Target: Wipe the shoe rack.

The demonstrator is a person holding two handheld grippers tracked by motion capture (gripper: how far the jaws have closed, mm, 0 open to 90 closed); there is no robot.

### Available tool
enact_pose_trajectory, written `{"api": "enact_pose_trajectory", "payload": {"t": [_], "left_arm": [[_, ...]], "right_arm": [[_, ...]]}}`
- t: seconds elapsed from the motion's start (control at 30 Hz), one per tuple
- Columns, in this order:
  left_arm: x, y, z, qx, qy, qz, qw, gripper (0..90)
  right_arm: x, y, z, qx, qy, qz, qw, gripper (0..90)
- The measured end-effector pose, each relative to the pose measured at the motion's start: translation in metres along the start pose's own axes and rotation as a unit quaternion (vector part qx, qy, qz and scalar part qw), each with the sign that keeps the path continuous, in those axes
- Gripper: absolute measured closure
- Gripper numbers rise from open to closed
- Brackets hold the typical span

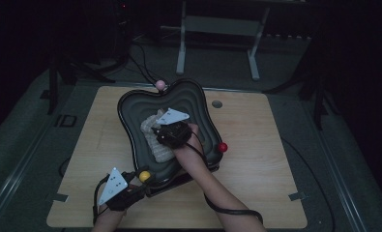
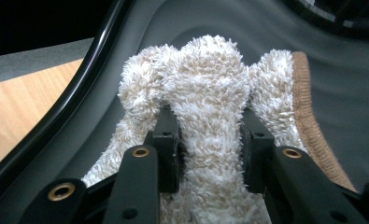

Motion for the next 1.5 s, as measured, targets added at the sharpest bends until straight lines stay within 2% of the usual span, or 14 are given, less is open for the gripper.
{"api": "enact_pose_trajectory", "payload": {"t": [0.13,0.2,0.47,0.63,1.03,1.13,1.23,1.3,1.4,1.5], "left_arm": [[0.000,0.000,0.000,0.001,0.000,0.000,1.0000,59.2],[0.000,0.000,0.000,0.001,-0.001,-0.001,1.0000,59.2],[0.000,0.000,0.000,-0.001,-0.002,-0.005,1.0000,59.2],[0.000,0.000,0.000,-0.002,-0.001,-0.006,1.0000,59.1],[-0.001,0.000,0.000,0.000,0.002,-0.009,1.0000,59.2],[-0.001,0.000,0.000,0.001,0.000,-0.009,1.0000,59.1],[-0.001,0.000,0.000,0.000,0.000,-0.007,1.0000,59.1],[-0.001,0.000,0.000,-0.001,-0.001,-0.006,1.0000,59.1],[0.000,0.000,0.000,-0.001,0.000,-0.004,1.0000,59.2],[0.000,0.000,0.000,-0.001,0.000,-0.003,1.0000,59.2]], "right_arm": [[0.005,-0.006,0.012,0.000,0.001,-0.004,1.0000,65.9],[0.009,-0.009,0.017,0.001,-0.006,-0.002,1.0000,65.9],[0.021,-0.017,0.034,-0.004,-0.011,-0.016,0.9998,65.9],[0.033,-0.025,0.050,0.007,-0.026,-0.024,0.9994,66.0],[0.043,-0.038,0.071,0.027,-0.046,-0.032,0.9981,66.8],[0.038,-0.043,0.074,0.029,-0.037,-0.039,0.9981,66.9],[0.033,-0.046,0.077,0.031,-0.032,-0.037,0.9984,66.8],[0.029,-0.049,0.079,0.027,-0.017,-0.040,0.9987,66.6],[0.029,-0.048,0.078,0.029,-0.016,-0.039,0.9987,66.4],[0.028,-0.049,0.074,0.026,-0.004,-0.048,0.9985,65.9]]}}
Point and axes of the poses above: each handheld gripper's, and its own axes: y roughly forward along the jaws, z roughly out of its underside, x roughly to its left, the point moved 10 cm from there along y, roughly forward along the jaws, and after that the axes turned 9 degrees about -z, right-handed, at the moved point
